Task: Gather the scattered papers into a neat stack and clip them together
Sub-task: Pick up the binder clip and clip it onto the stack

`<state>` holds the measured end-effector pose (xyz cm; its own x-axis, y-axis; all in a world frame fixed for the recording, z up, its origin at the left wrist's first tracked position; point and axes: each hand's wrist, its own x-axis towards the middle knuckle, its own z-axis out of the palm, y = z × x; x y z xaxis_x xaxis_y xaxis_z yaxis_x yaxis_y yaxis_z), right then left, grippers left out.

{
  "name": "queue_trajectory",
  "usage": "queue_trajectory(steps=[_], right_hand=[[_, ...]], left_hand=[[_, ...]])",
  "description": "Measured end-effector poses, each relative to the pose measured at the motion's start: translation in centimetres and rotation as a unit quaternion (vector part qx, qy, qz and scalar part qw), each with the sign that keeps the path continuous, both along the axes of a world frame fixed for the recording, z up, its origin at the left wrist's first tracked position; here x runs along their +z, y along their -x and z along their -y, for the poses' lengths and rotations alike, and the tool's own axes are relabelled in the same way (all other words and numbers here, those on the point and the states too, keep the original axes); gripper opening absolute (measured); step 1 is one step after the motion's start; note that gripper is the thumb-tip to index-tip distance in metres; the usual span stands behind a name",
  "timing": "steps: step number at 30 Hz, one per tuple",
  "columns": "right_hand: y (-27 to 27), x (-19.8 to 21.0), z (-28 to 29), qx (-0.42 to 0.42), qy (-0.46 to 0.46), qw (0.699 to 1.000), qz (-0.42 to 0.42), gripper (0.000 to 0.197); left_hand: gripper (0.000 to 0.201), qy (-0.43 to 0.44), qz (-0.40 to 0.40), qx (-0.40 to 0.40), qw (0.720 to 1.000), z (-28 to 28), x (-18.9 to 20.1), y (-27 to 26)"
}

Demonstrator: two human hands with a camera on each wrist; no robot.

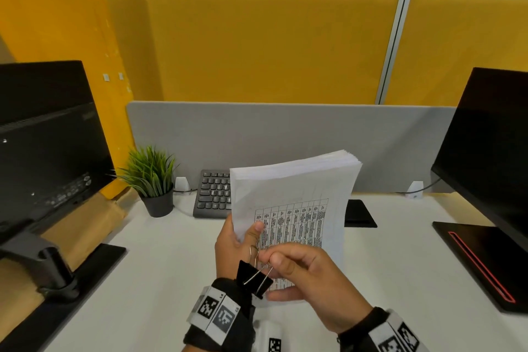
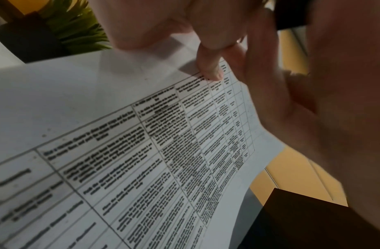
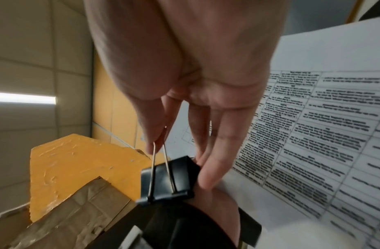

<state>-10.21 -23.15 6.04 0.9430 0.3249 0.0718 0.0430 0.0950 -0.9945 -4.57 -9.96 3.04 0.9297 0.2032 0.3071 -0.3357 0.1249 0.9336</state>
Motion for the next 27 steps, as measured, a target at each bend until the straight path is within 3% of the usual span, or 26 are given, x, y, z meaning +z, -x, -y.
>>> queue_trajectory(steps=[4,9,13,15,19,22,27], right_hand=[[0.1,0.6,0.3,0.036,0.060,0.997,0.014,0.012],[0.1,1.4,1.4,-0.002,0.125,0.987,0.101,0.014],[-0.3,3.1,2.6,-0.098,0.083,0.974,0.185,0.061],[-0.7,3.7,3.1,-0.142,0.126,0.941,0.280,0.069],[-1.9,4.0,3.8,-0.209,0.254,0.833,0.445,0.065],[-2.1,4.9,3.8,-0.268,0.301,0.765,0.501,0.055],[-1.8,6.8,4.6,-0.311,0.351,0.701,0.537,0.038]], left_hand=[[0.025,0.008,-0.009,0.006,1.000,0.1,0.1,0.1],[0.026,-0.012,-0.006,0.025,1.000,-0.1,-0.1,-0.3],[0.027,-0.021,0.008,0.023,0.999,-0.1,-0.2,-0.3],[0.026,-0.022,0.007,0.021,1.000,-0.1,-0.3,-0.4],[0.026,-0.028,0.009,0.013,0.999,0.3,-0.4,-0.3],[0.026,-0.032,0.025,0.006,0.999,0.9,-0.3,0.1],[0.029,-0.041,0.050,0.004,0.998,1.4,-0.3,0.4]])
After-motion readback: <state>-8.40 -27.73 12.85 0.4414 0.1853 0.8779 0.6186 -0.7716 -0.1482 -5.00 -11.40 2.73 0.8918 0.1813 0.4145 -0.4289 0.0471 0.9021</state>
